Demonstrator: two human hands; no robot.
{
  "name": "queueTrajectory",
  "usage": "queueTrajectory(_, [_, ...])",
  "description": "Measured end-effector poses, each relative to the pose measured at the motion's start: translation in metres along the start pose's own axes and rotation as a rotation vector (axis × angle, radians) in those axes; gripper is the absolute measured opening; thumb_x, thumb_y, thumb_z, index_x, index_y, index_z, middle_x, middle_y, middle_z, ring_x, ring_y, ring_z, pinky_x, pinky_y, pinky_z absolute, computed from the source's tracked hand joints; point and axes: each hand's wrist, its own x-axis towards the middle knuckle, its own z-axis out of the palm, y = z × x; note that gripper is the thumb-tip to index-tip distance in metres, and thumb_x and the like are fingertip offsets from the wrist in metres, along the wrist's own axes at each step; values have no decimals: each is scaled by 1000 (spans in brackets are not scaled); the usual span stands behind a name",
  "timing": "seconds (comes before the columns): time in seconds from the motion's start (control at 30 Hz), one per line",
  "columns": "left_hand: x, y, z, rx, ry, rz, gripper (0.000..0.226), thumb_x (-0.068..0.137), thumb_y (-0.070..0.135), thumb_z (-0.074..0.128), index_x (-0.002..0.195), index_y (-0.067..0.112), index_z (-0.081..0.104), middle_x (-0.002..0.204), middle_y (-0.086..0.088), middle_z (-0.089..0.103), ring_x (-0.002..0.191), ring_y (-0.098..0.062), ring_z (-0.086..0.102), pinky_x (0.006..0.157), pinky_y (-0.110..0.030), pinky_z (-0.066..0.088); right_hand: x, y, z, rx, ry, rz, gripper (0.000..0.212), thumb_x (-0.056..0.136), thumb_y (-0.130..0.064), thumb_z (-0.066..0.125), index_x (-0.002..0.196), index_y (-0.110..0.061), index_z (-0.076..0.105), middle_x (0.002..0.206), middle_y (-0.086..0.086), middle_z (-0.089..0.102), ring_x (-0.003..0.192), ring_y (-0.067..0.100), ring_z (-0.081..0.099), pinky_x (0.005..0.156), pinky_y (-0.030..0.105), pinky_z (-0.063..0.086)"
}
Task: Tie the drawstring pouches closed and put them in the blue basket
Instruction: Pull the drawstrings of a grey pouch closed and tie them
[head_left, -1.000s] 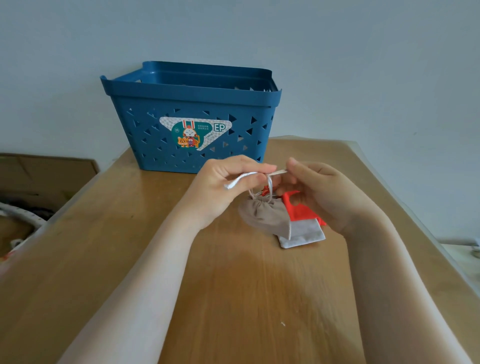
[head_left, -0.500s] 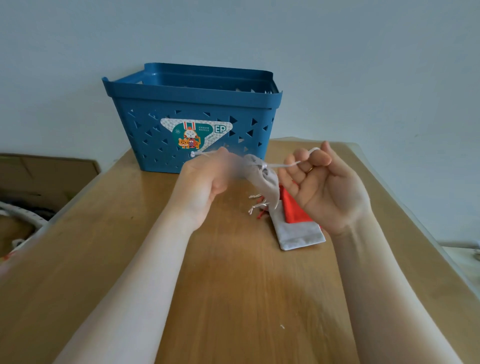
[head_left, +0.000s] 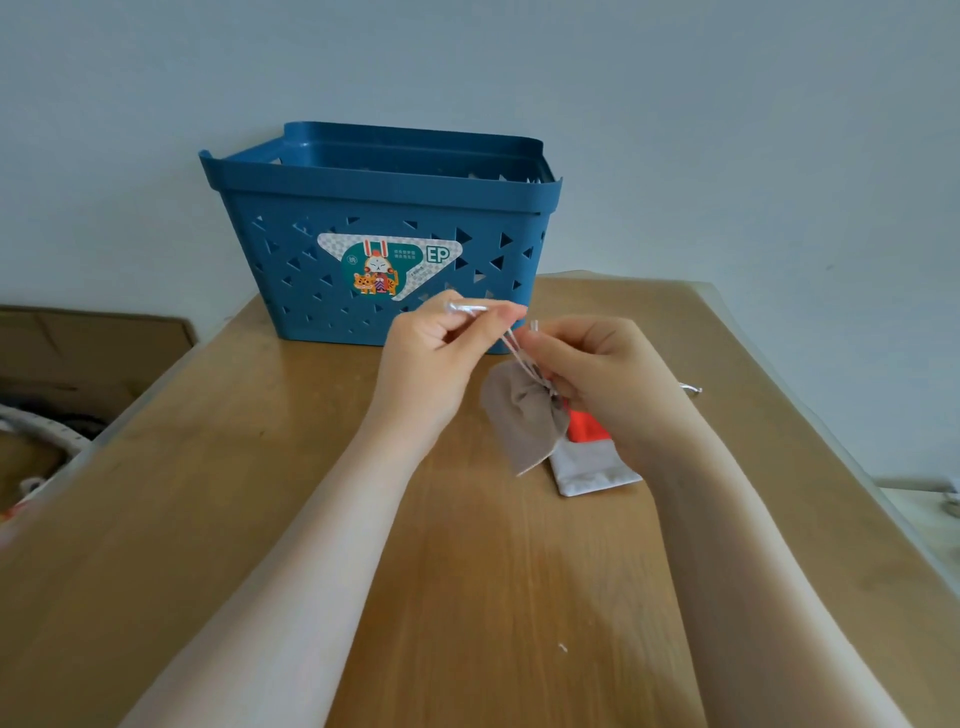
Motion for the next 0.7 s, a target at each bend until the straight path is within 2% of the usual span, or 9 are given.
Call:
queueTrajectory(0.07, [-2,2,2,15,-41,18,9,87,20,64,86,24,72,79,-8,67,76,1,58,75,-23,46,0,0,3,-23,-13,-35,27,91,-15,58,82,10,62,43,-12,39,34,3,33,38,10,26])
queueTrajectory(0.17, [-3,6,6,-72,-116,-63,13,89,23,59,87,20,72,84,5,67,84,2,60,81,-16,46,1,1,7,4,-13,-45,30,91,-16,58,81,12,59,43,-12,40,34,2,33,38,8,26])
queueTrajectory(0.23, [-3,3,9,-133,-159,-141,15,92,25,55,90,21,70,94,7,69,93,-1,62,86,-17,47,2,1,5,117,-2,-22,32,93,-19,55,74,7,56,45,-10,39,37,2,30,39,11,25])
queueTrajectory(0.33, [-6,-3,13,-79,-225,-165,8,87,32,61,92,31,66,100,1,67,93,-10,62,84,-25,48,5,4,0,305,4,-11,28,96,-18,50,69,-10,55,57,1,40,46,7,29,45,18,23])
queueTrajectory(0.43, [-7,-6,15,48,-263,-83,14,85,20,65,82,33,63,92,4,63,87,-11,60,81,-26,47,7,6,-4,393,32,-3,26,96,-16,48,73,-11,59,58,0,42,47,8,30,49,23,21])
queueTrajectory(0.53, [-7,-7,15,47,-236,-61,22,88,12,62,77,30,63,86,5,64,81,-7,59,77,-25,46,7,6,-3,381,41,-5,25,96,-15,48,75,-11,61,58,-1,43,48,9,30,48,21,23])
queueTrajectory(0.6, [-8,-5,15,23,-205,-105,20,90,14,59,77,27,65,82,5,65,78,-8,59,77,-28,45,8,7,-2,411,44,4,24,96,-15,48,77,-9,62,60,0,43,49,10,32,49,22,25])
queueTrajectory(0.7, [-7,-2,16,-125,-199,-291,24,91,21,56,69,21,64,75,1,63,76,-13,55,76,-32,41,9,8,-1,467,66,18,20,94,-15,51,82,-4,62,61,5,44,51,13,35,54,25,29])
